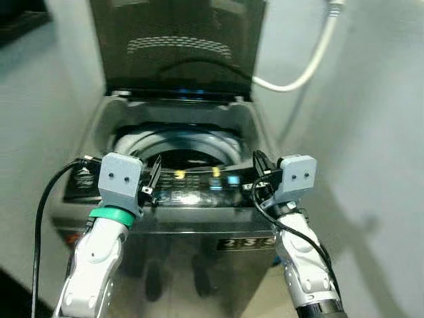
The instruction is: Clothes washing
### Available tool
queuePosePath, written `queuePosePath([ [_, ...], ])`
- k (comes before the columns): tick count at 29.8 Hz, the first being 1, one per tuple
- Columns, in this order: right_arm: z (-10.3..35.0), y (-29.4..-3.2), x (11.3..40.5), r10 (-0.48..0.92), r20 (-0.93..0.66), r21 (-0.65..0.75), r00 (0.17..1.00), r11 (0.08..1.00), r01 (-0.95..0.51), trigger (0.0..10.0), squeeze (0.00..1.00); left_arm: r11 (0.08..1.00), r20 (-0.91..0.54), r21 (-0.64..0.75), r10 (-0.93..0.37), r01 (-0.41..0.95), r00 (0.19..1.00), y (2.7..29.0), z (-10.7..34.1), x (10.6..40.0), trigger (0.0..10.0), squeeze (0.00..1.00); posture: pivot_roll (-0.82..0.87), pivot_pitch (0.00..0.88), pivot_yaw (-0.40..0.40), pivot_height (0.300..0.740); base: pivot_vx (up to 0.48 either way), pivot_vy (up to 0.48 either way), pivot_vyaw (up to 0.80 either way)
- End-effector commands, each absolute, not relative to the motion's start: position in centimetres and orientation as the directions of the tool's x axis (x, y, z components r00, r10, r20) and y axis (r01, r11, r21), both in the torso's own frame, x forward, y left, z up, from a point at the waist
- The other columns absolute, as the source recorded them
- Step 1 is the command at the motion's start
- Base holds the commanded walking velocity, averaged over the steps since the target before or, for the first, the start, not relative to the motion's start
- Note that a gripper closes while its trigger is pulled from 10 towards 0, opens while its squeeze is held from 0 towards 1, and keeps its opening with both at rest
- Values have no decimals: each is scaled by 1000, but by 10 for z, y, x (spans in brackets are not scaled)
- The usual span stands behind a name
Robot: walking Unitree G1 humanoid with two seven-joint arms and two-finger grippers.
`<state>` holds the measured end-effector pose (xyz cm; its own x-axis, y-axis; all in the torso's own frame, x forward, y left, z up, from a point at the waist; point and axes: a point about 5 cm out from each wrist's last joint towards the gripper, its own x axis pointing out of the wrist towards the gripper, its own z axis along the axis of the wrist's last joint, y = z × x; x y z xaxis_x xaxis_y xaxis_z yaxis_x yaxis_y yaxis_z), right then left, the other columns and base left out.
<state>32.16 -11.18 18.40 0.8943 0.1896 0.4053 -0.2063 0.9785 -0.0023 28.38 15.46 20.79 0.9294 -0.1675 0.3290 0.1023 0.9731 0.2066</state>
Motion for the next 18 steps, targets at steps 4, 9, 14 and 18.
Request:
queuePosePath([
  [4,182,-112,323,186,392,2,901,979,-203,10000,0,971,318,212,-171,106,933,154,206,284,10000,0,85,19,-19,740,0,0,788],
  [9,182,-113,323,183,392,5,901,979,-202,10000,0,971,318,212,-173,107,932,154,206,284,10000,0,84,19,-18,740,0,0,788],
  [14,182,-113,323,181,392,8,902,980,-200,10000,0,971,319,212,-173,108,932,154,206,284,10000,0,84,19,-18,740,0,0,781],
  [18,182,-114,323,171,390,19,905,981,-193,10000,0,971,319,212,-173,108,932,154,206,284,10000,0,84,19,-18,740,0,0,775],
])
